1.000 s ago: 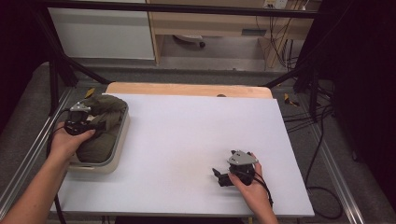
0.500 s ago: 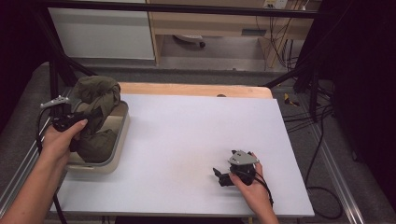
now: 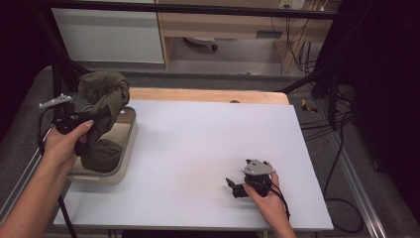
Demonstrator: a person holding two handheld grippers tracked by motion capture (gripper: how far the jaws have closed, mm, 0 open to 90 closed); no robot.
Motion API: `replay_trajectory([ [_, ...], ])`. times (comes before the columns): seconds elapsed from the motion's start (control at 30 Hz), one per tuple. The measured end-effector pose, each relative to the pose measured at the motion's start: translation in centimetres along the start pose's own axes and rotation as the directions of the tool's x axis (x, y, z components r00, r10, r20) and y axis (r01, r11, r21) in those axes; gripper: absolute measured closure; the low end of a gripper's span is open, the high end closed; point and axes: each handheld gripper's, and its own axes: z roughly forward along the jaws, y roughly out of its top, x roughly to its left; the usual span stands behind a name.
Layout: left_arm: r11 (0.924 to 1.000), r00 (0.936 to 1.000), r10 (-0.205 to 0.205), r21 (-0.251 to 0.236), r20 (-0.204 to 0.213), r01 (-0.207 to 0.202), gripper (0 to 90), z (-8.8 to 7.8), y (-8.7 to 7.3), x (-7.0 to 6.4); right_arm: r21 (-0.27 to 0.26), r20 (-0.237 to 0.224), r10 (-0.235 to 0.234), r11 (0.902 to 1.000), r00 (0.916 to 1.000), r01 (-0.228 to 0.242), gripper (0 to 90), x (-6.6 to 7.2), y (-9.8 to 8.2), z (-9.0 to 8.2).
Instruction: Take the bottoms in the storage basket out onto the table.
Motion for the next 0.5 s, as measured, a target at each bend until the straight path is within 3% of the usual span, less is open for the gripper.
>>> replay_trajectory([
  [0.03, 0.9998, 0.9998, 0.018, 0.000, 0.003, -0.018, 75.1, -0.1, 0.5, -0.2, -0.001, 0.000, 0.000, 1.0000, 1.0000, 0.000, 3.8, 0.0, 0.0, 0.0],
  [0.23, 0.9996, 0.9996, 0.029, -0.003, 0.003, -0.029, 75.1, -0.1, 1.4, -0.6, -0.008, 0.008, 0.010, 0.9999, 0.9999, -0.010, 3.8, -0.4, -0.1, -0.3],
  [0.5, 0.9997, 0.9998, -0.016, -0.019, 0.009, 0.016, 75.2, -0.1, 1.8, -0.6, -0.012, 0.012, 0.020, 0.9997, 0.9997, -0.020, 3.7, -0.5, -0.1, -0.4],
])
